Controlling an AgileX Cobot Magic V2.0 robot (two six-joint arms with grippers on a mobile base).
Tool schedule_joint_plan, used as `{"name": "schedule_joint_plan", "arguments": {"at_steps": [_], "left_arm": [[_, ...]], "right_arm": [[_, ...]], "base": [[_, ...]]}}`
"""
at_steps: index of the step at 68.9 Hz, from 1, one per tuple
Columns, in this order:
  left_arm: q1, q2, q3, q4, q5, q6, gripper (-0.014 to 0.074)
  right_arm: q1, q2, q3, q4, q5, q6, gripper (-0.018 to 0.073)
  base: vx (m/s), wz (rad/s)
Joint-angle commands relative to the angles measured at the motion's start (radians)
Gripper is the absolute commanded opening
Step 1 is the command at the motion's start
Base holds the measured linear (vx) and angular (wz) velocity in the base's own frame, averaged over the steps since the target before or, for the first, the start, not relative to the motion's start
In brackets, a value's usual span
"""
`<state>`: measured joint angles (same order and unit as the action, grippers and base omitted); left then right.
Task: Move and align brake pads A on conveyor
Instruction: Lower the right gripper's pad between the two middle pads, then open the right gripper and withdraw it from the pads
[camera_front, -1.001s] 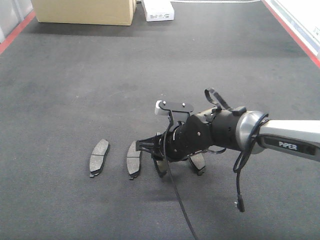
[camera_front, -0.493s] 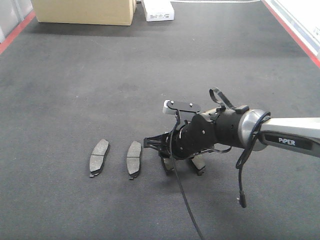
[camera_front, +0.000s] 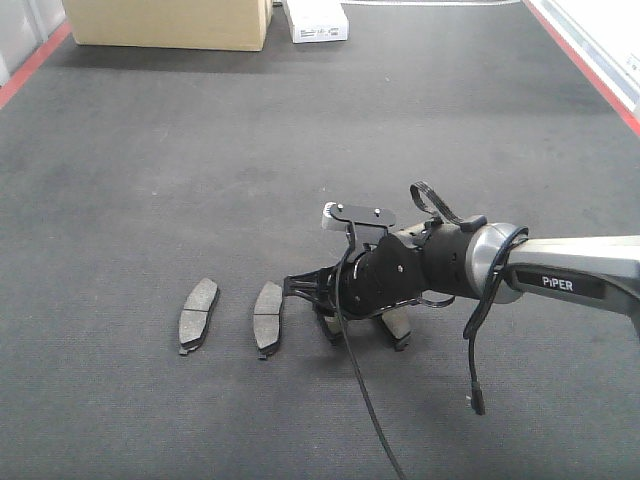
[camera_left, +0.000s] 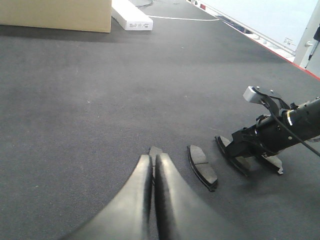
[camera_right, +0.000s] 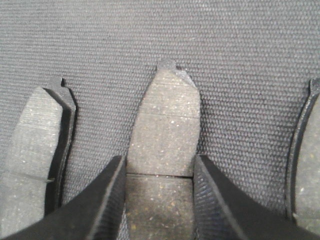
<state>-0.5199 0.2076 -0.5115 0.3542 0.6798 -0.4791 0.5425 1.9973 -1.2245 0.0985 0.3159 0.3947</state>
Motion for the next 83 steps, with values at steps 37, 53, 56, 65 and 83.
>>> {"name": "schedule_joint_plan", "arguments": {"at_steps": [37, 53, 56, 65, 83], "left_arm": [[-0.003, 0.011, -0.021, 0.016, -0.067, -0.001, -0.0006], [-0.003, 0.011, -0.021, 0.016, -0.067, -0.001, -0.0006], [-0.003, 0.011, -0.021, 0.016, -0.067, -0.001, -0.0006], [-0.003, 0.011, -0.021, 0.016, -0.067, -0.001, -0.0006], [-0.003, 0.011, -0.021, 0.016, -0.067, -0.001, -0.0006]], "right_arm": [[-0.005, -0.242, -0.021, -0.112, 0.055, -0.005, 0.0469], [-0.005, -0.48, 0.129, -0.194, 0.046, -0.005, 0.0454], [-0.005, -0.55, 0.191, -0.205, 0.034, -0.005, 0.0447], [-0.005, -0.744, 0.33, -0.281, 0.033, -0.005, 0.0427], [-0.005, -1.17, 0.559, -0.415, 0.041, -0.005, 0.0295]], "base": [[0.0, 0.0], [0.0, 0.0], [0.0, 0.0], [0.0, 0.0], [0.0, 0.0]]}}
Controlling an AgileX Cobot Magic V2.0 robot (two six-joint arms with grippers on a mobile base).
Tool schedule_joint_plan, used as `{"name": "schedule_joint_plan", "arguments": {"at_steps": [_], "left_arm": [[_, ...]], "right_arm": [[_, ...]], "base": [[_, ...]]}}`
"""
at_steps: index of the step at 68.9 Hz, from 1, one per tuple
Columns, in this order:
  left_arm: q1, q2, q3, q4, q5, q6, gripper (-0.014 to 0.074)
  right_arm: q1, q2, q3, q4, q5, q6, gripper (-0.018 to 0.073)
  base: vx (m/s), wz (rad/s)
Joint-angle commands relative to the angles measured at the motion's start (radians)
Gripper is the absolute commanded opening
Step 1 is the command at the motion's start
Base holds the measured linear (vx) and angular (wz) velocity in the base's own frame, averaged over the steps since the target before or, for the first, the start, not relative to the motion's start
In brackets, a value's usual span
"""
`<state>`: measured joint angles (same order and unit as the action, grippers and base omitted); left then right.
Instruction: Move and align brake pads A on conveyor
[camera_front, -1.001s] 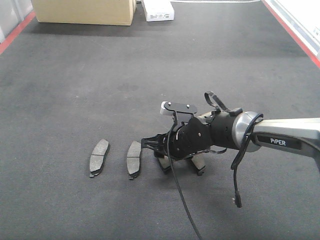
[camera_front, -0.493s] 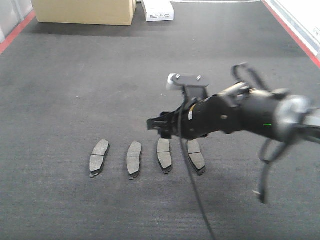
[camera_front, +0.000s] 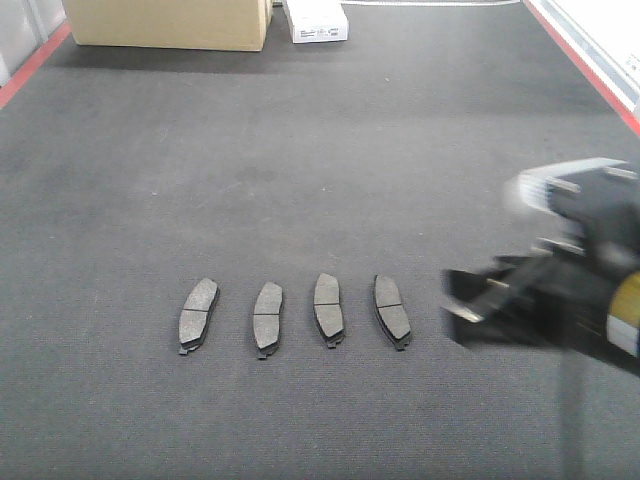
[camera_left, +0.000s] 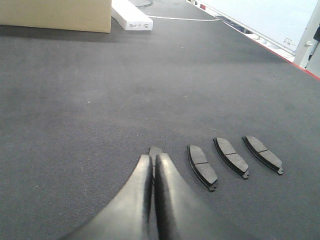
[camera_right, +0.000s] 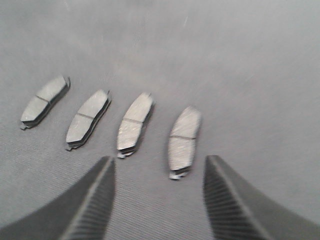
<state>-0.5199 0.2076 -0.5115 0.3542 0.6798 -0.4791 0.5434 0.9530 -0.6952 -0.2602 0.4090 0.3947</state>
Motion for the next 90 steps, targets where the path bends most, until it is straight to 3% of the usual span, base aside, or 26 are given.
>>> {"name": "schedule_joint_plan", "arguments": {"at_steps": [1, 23, 38, 90], "left_arm": [[-0.003, 0.011, -0.021, 0.016, -0.067, -0.001, -0.0006], [-0.003, 0.011, -0.021, 0.016, -0.067, -0.001, -0.0006], [-0.003, 0.011, -0.021, 0.016, -0.067, -0.001, -0.0006], [-0.003, 0.011, -0.021, 0.016, -0.067, -0.001, -0.0006]], "right_arm": [[-0.006, -0.147, 0.045, -0.061, -0.052, -0.005, 0.0282], [-0.006, -0.534, 0.229, -0.113, -0.05, -0.005, -0.0011], [-0.006, -0.624, 0.251, -0.111, -0.05, -0.005, -0.0008], [-0.006, -0.629, 0.251, -0.111, -0.051, -0.005, -0.0006]], "base": [[0.0, 0.0], [0.0, 0.0], [0.0, 0.0], [0.0, 0.0]]}}
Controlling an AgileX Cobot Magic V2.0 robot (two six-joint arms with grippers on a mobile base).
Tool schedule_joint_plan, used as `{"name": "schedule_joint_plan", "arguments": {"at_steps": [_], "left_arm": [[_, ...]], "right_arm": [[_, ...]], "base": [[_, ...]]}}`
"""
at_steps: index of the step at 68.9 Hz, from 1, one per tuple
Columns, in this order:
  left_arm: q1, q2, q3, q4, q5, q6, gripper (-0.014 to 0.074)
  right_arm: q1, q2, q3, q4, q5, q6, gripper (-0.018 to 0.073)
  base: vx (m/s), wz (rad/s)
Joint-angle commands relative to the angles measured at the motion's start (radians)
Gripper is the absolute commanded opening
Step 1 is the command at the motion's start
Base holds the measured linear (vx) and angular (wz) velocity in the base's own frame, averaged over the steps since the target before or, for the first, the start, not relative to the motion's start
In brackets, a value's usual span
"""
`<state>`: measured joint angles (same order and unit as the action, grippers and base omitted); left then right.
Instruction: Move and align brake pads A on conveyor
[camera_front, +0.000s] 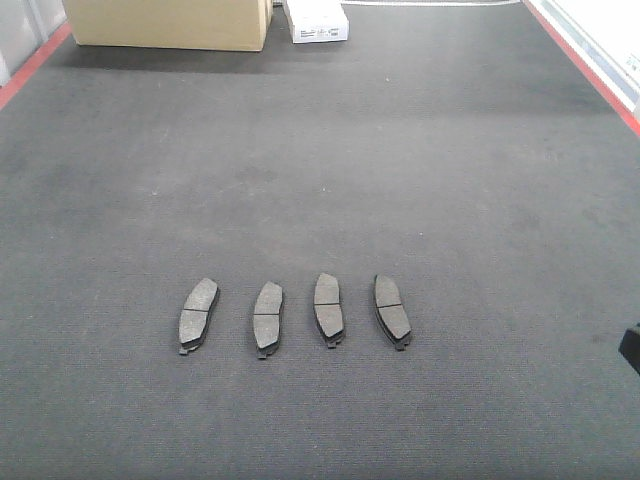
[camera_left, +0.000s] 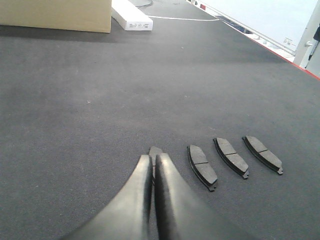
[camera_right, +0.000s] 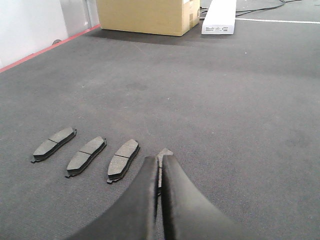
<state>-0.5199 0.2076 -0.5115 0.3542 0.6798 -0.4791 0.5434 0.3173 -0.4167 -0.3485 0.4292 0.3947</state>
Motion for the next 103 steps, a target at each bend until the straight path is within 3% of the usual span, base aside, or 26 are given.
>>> {"name": "schedule_joint_plan", "arguments": {"at_steps": [1, 63, 68, 77, 85, 93, 103], "left_arm": [[-0.003, 0.011, -0.021, 0.016, -0.067, -0.001, -0.0006], [-0.003, 0.008, -0.021, -0.005, -0.065, 0.003, -0.0006], [-0.003, 0.006, -0.021, -0.05, -0.066, 0.068, -0.0006], [-0.003, 0.006, -0.021, -0.203, -0.114, 0.288, -0.0006], [-0.003, 0.006, -0.021, -0.309, -0.147, 0.415, -0.0006], [-0.003, 0.006, -0.021, -0.36, -0.172, 0.46, -0.0006], [0.009, 0.006, -0.021, -0.354, -0.173, 0.464, -0.0006]], "right_arm": [[-0.006, 0.007, -0.027, -0.023, -0.072, -0.005, -0.0006], [-0.006, 0.007, -0.027, -0.023, -0.072, -0.005, -0.0006], [-0.006, 0.007, -0.027, -0.023, -0.072, -0.005, -0.0006], [-0.006, 0.007, -0.027, -0.023, -0.072, -0.005, -0.0006], [-0.006, 0.007, -0.027, -0.023, -0.072, -0.005, -0.0006], [-0.006, 0.007, -0.027, -0.023, -0.072, -0.005, -0.0006], [-0.006, 0.007, -0.027, -0.023, -0.072, -0.005, -0.0006]], "base": [[0.0, 0.0], [0.0, 0.0], [0.0, 0.0], [0.0, 0.0], [0.0, 0.0], [0.0, 0.0], [0.0, 0.0]]}}
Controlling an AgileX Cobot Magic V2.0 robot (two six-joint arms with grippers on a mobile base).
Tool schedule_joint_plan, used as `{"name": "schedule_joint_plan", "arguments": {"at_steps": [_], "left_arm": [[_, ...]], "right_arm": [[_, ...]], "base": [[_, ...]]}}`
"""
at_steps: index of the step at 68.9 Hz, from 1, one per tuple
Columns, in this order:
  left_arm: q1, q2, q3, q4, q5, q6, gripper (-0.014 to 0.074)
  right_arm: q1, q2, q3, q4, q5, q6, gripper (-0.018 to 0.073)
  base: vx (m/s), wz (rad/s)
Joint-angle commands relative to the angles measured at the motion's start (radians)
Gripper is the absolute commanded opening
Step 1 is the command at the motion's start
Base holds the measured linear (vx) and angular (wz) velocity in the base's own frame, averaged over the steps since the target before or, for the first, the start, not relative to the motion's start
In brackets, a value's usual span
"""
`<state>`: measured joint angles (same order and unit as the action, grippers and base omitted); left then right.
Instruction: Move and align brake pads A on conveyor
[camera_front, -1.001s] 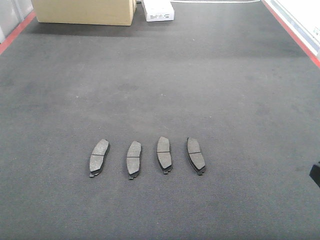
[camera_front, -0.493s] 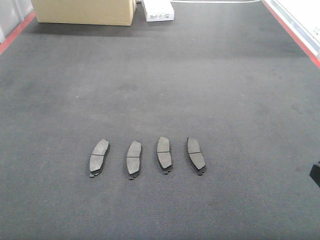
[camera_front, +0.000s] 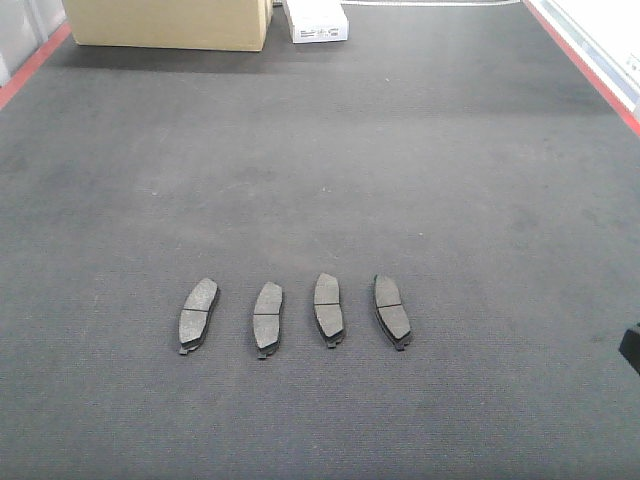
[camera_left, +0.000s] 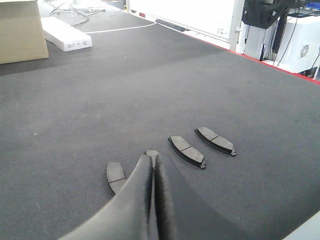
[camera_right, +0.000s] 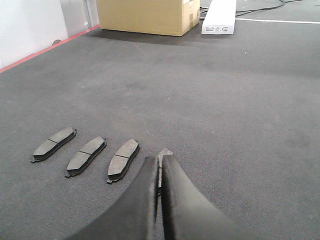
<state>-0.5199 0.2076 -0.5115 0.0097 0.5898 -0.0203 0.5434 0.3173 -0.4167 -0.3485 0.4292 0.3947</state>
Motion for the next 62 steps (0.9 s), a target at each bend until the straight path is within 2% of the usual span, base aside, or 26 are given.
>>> {"name": "schedule_joint_plan", "arguments": {"at_steps": [1, 9, 23, 28, 34, 41, 50, 62], "left_arm": [[0.013, 0.006, -0.021, -0.01, -0.083, 0.005, -0.0006], [0.103, -0.034, -0.007, -0.01, -0.083, 0.005, -0.0006], [0.351, -0.181, 0.115, -0.01, -0.091, 0.005, -0.0006], [0.428, -0.23, 0.172, -0.01, -0.119, 0.005, -0.0006], [0.491, -0.233, 0.232, -0.01, -0.174, 0.005, -0.0006], [0.531, -0.235, 0.301, -0.01, -0.253, 0.004, -0.0006], [0.532, -0.235, 0.392, -0.01, -0.375, 0.004, -0.0006], [0.532, -0.235, 0.521, -0.01, -0.6, 0.002, -0.0006]], "right_arm": [[-0.006, 0.007, -0.027, -0.023, -0.072, -0.005, -0.0006], [-0.006, 0.007, -0.027, -0.023, -0.072, -0.005, -0.0006], [-0.006, 0.007, -0.027, -0.023, -0.072, -0.005, -0.0006], [-0.006, 0.007, -0.027, -0.023, -0.072, -0.005, -0.0006], [-0.006, 0.007, -0.027, -0.023, -0.071, -0.005, -0.0006], [-0.006, 0.007, -0.027, -0.022, -0.071, -0.005, -0.0006], [-0.006, 0.007, -0.027, -0.022, -0.071, -0.005, -0.0006], [-0.006, 0.007, -0.027, -0.022, -0.071, -0.005, -0.0006]], "base": [[0.0, 0.0], [0.0, 0.0], [0.0, 0.0], [0.0, 0.0], [0.0, 0.0], [0.0, 0.0], [0.0, 0.0], [0.0, 0.0]]}}
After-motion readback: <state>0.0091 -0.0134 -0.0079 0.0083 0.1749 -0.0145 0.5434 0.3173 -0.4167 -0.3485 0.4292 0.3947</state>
